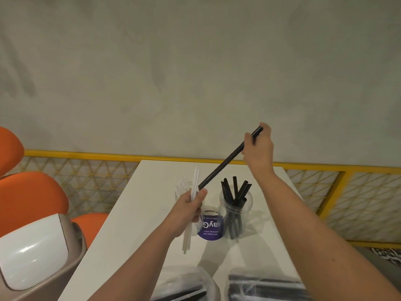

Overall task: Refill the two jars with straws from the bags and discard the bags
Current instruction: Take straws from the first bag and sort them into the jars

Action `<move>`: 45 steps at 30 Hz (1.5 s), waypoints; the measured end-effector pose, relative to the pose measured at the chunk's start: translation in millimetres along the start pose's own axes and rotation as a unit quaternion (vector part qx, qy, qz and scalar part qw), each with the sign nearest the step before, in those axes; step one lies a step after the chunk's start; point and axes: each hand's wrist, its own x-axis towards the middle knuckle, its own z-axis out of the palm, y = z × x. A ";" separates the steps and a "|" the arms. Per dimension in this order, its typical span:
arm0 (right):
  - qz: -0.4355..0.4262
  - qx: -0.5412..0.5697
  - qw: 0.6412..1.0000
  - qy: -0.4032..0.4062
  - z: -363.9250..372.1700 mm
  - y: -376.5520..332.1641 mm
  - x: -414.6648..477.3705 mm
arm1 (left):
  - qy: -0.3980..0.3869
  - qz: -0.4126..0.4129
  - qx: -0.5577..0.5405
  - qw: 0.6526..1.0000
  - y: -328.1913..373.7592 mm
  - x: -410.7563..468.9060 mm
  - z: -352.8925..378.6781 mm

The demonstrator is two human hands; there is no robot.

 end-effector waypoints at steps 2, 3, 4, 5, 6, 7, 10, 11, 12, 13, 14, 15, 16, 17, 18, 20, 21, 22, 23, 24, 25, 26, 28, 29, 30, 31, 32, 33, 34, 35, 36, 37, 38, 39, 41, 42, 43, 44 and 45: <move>-0.038 0.000 0.998 0.048 -9.0 1.8 4.0 | 0.004 -0.004 0.002 1.000 -0.9 1.6 -1.6; -0.066 -0.015 0.996 0.057 -12.2 3.1 3.6 | 0.006 -0.011 -0.009 1.000 -1.4 2.8 -2.3; -0.096 -0.040 0.993 0.054 -13.7 5.1 2.0 | 0.009 -0.020 -0.021 1.000 -1.8 4.0 -2.9; -0.122 -0.070 0.989 0.043 -13.4 9.2 0.0 | 0.010 -0.026 -0.028 0.999 -2.1 4.8 -3.2; -0.142 -0.099 0.985 0.026 -12.0 14.7 -2.6 | 0.011 -0.027 -0.029 0.999 -2.3 5.4 -2.9; -0.154 -0.126 0.980 0.005 -9.4 21.8 -5.4 | 0.008 -0.022 -0.028 0.999 -2.5 5.5 -2.2; -0.151 -0.202 0.966 -0.055 -1.7 47.9 -16.3 | -0.004 0.001 -0.027 1.000 -3.0 4.6 -0.1; -0.140 -0.227 0.961 -0.075 0.6 56.9 -20.0 | -0.007 0.006 -0.027 1.000 -2.9 3.8 -0.1; -0.124 -0.253 0.954 -0.100 2.4 65.5 -23.3 | -0.011 0.010 -0.027 1.000 -2.7 3.3 -0.4; -0.102 -0.277 0.947 -0.127 4.4 72.7 -25.9 | -0.014 0.015 -0.028 0.999 -2.3 2.7 -0.8; -0.078 -0.298 0.938 -0.156 5.6 77.9 -27.9 | -0.013 0.018 -0.029 0.999 -2.2 2.5 -1.4; -0.060 -0.325 0.926 -0.183 6.8 81.4 -29.4 | -0.011 0.020 -0.031 0.999 -1.9 2.4 -2.2; -0.055 -0.357 0.911 -0.201 7.9 82.8 -31.0 | -0.007 0.021 -0.033 0.999 -1.9 2.7 -2.8; -0.062 -0.384 0.898 -0.204 9.5 82.5 -32.3 | -0.005 0.022 -0.035 0.999 -1.5 2.9 -3.1; -0.076 -0.392 0.896 -0.194 11.4 79.8 -34.7 | -0.004 0.023 -0.036 0.999 -1.3 3.4 -3.0; -0.090 -0.326 0.925 -0.175 17.6 67.9 -42.1 | -0.001 0.022 -0.030 0.999 0.2 4.0 -1.1; -0.076 -0.258 0.944 -0.188 21.4 59.4 -46.7 | 0.001 0.021 -0.025 0.999 1.1 4.6 0.2; -0.048 -0.188 0.956 -0.222 25.2 49.7 -51.7 | 0.004 0.022 -0.021 1.000 1.8 5.0 1.3; -0.010 -0.128 0.954 -0.270 28.6 40.1 -56.4 | 0.005 0.025 -0.019 1.000 2.6 5.4 2.3; 0.033 -0.082 0.942 -0.323 31.2 31.0 -61.3 | 0.002 0.028 -0.017 0.999 2.9 5.9 2.6; 0.077 -0.043 0.923 -0.375 33.5 23.7 -65.1 | -0.003 0.032 -0.011 0.999 3.2 6.1 2.7; 0.116 -0.004 0.902 -0.416 35.3 19.1 -68.1 | -0.008 0.034 0.000 0.999 3.4 6.3 2.6; 0.165 0.059 0.874 -0.453 39.3 17.5 -70.9 | -0.017 0.037 0.024 0.999 4.0 5.9 1.7; 0.172 0.075 0.871 -0.454 42.2 18.4 -71.9 | -0.021 0.040 0.026 0.999 4.2 5.6 1.0; 0.172 0.084 0.873 -0.448 44.3 18.5 -72.7 | -0.023 0.042 0.028 0.998 4.1 6.0 0.3; 0.168 0.086 0.877 -0.441 47.2 18.2 -73.3 | -0.020 0.040 0.031 0.999 3.6 6.2 -1.4; 0.162 0.087 0.883 -0.432 49.0 16.6 -72.9 | -0.011 0.037 0.039 0.998 2.8 6.5 -3.2; 0.155 0.089 0.891 -0.417 51.0 15.1 -71.5 | -0.001 0.033 0.050 0.998 1.7 7.3 -5.1; 0.149 0.096 0.902 -0.395 53.0 13.2 -69.0 | 0.010 0.028 0.062 0.998 -0.3 8.2 -7.3; 0.139 0.104 0.915 -0.365 54.8 11.3 -65.4 | 0.024 0.022 0.074 0.997 -2.3 9.4 -9.1; 0.121 0.108 0.930 -0.331 56.1 9.6 -61.4 | 0.044 0.023 0.088 0.995 -4.5 11.2 -10.9; 0.095 0.109 0.945 -0.294 56.8 7.8 -57.2 | 0.072 0.033 0.105 0.991 -7.0 12.6 -13.4; 0.063 0.109 0.958 -0.256 57.4 5.8 -53.2 | 0.104 0.049 0.124 0.986 -9.3 13.7 -16.4; 0.032 0.110 0.968 -0.224 58.7 5.1 -49.8 | 0.136 0.065 0.143 0.978 -11.7 14.4 -19.7; -0.012 0.113 0.975 -0.191 63.4 7.1 -46.8 | 0.183 0.086 0.201 0.958 -17.9 15.2 -27.4; -0.024 0.112 0.975 -0.190 66.7 10.1 -47.3 | 0.193 0.090 0.238 0.947 -21.8 14.8 -30.5; -0.030 0.109 0.975 -0.191 70.8 15.1 -49.1 | 0.194 0.090 0.272 0.938 -25.3 14.4 -32.1; -0.031 0.104 0.975 -0.196 75.4 21.7 -51.7 | 0.187 0.084 0.300 0.932 -29.0 14.1 -33.3; -0.025 0.099 0.974 -0.203 79.8 28.3 -54.8 | 0.175 0.072 0.322 0.928 -31.6 14.0 -33.7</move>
